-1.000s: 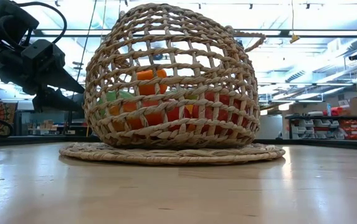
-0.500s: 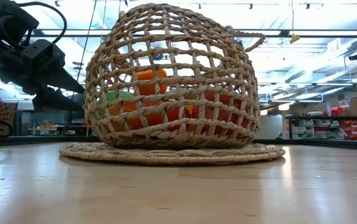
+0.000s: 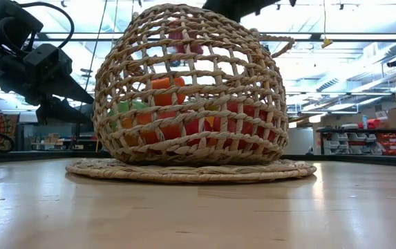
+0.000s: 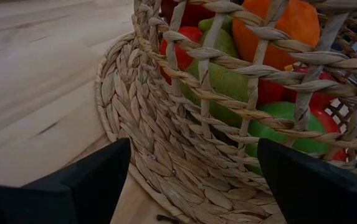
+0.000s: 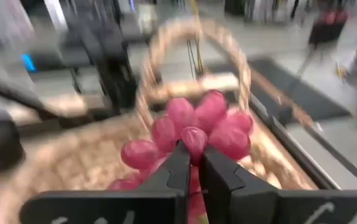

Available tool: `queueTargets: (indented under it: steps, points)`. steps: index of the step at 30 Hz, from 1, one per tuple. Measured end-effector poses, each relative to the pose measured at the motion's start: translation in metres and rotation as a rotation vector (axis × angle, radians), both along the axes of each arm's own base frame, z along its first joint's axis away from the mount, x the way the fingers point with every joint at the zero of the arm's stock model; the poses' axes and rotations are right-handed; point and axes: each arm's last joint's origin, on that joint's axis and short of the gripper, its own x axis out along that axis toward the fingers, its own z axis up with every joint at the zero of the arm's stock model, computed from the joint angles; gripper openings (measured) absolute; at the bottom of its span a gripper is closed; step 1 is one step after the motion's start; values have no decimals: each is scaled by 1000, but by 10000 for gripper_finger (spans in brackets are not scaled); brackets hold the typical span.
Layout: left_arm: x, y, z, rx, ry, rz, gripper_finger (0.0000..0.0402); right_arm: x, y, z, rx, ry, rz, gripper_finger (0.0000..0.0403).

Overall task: Build produce basket
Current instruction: Put the red grapes into the basket, then return to Home Position

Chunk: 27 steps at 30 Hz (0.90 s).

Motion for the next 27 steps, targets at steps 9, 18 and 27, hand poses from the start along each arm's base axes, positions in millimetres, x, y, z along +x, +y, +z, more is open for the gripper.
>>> queueTargets:
  steps: [9,18,27]
  points:
    - [0,0,0,0,0,0,357,22,-25,-31,27,279,-23,36]
    - [0,0,0,0,0,0,357,24,-34,-41,184,302,79,163]
    - [0,0,0,0,0,0,357,-12,-29,7,129,228,64,309]
